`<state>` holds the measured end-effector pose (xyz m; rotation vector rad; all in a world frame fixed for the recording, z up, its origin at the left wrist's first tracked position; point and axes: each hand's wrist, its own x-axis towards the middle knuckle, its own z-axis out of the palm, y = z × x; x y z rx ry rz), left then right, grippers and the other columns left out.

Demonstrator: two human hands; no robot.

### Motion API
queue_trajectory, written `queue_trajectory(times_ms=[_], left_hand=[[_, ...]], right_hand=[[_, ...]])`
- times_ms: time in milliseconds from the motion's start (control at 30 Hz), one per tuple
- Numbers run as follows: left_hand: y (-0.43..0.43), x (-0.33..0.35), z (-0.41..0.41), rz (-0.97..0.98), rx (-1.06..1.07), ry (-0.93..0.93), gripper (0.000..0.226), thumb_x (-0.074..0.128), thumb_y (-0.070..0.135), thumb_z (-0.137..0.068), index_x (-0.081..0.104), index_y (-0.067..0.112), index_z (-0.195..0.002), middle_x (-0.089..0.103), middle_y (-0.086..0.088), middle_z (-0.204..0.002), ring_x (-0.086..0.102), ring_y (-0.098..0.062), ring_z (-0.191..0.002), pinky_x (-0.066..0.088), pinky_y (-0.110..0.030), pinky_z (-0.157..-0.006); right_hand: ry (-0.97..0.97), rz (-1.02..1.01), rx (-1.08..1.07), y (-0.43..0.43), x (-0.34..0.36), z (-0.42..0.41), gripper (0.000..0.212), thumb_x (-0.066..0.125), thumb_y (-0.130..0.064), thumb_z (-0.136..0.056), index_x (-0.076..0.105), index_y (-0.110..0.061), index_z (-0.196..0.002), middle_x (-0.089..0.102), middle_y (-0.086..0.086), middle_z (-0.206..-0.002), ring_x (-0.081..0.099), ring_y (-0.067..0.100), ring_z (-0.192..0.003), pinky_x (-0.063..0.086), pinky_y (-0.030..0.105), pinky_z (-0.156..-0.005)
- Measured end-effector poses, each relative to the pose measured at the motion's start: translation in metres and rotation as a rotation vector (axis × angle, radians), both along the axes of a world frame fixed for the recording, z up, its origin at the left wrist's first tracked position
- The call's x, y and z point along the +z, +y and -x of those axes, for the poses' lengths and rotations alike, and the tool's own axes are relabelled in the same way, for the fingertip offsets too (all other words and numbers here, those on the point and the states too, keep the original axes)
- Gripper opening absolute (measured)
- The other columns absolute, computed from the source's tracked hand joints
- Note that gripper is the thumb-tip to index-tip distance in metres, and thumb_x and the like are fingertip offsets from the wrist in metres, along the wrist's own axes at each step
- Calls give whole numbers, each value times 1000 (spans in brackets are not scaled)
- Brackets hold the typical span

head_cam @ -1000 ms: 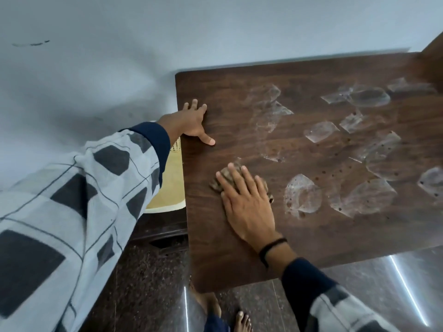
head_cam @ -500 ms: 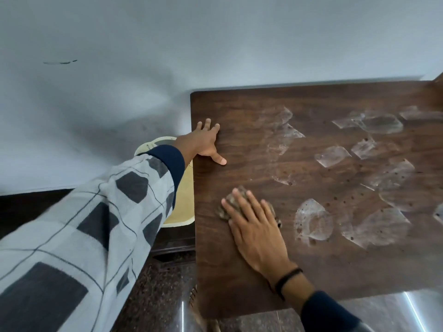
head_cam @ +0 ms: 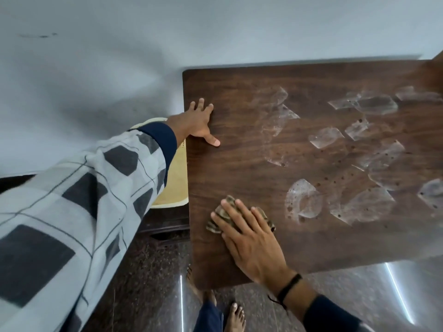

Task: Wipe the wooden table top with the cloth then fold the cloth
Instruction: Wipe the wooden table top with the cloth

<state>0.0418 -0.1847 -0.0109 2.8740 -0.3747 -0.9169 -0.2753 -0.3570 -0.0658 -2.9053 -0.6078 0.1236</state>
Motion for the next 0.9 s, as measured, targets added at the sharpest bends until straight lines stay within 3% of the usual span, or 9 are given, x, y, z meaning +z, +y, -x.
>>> queue_trajectory(times_ms=[133,300,400,500,567,667,700,833,900], left_hand=[[-2,-3,-3,-10,0,-14,136,82,61,-64,-10,21,-157,-21,-7,-162,-14,-35,-149,10,-60,-117],[-1,-5,-8,1,9,-6,138,82,62,-62,-9,22,-157,-22,-7,-162,-15,-35,-149,8,-58,-118],[2,-6,-9,16,14,-7,138,82,62,-62,-9,22,-157,-22,-7,-162,-16,-34,-149,8,-59,-119],[2,-9,-9,21,17,-11,137,83,61,-62,-9,22,-157,-22,-6,-162,-16,-33,-149,8,-59,-118],[1,-10,-11,12,14,-18,138,83,61,-61,-9,23,-157,-21,-6,-162,-16,-33,-149,7,-59,-117],[2,-11,-12,16,16,-14,139,83,62,-60,-9,23,-157,-22,-6,-162,-16,-33,-149,8,-59,-118],[2,-11,-13,15,19,-12,140,83,63,-60,-10,23,-157,-22,-6,-162,-16,-33,-149,8,-59,-118],[2,-12,-11,27,18,-3,138,83,62,-61,-10,22,-157,-23,-6,-162,-17,-33,-149,9,-60,-118],[1,-11,-10,26,19,-4,138,83,60,-62,-10,22,-157,-23,-6,-162,-17,-33,-149,9,-60,-118]], right_hand=[[20,67,146,-30,10,-16,54,29,-41,-109,17,-42,-161,12,-6,-171,10,22,-157,14,46,-126],[19,-17,-257,-2,13,-17,52,30,-39,-109,23,-37,-161,14,-3,-171,10,25,-157,20,52,-124],[-8,-1,-26,0,-1,38,55,27,-40,-109,15,-39,-162,5,-3,-172,5,24,-158,16,50,-125],[-32,75,174,-29,-1,32,58,34,-41,-107,15,-41,-162,5,-4,-172,7,22,-158,9,45,-125],[-36,85,69,-37,6,4,58,37,-39,-106,18,-41,-161,6,-6,-170,8,21,-158,13,45,-125],[-28,4,-277,-18,9,-5,55,35,-38,-108,21,-40,-161,10,-6,-170,9,21,-158,16,47,-125],[-38,5,-277,-10,4,5,55,33,-39,-108,18,-40,-161,8,-5,-171,7,22,-158,14,48,-124],[-23,61,66,-21,-5,18,58,31,-41,-108,12,-41,-162,7,-5,-172,5,21,-158,11,46,-124],[-16,80,63,-33,4,-13,58,33,-40,-106,16,-41,-161,13,-5,-171,10,22,-157,15,47,-125]])
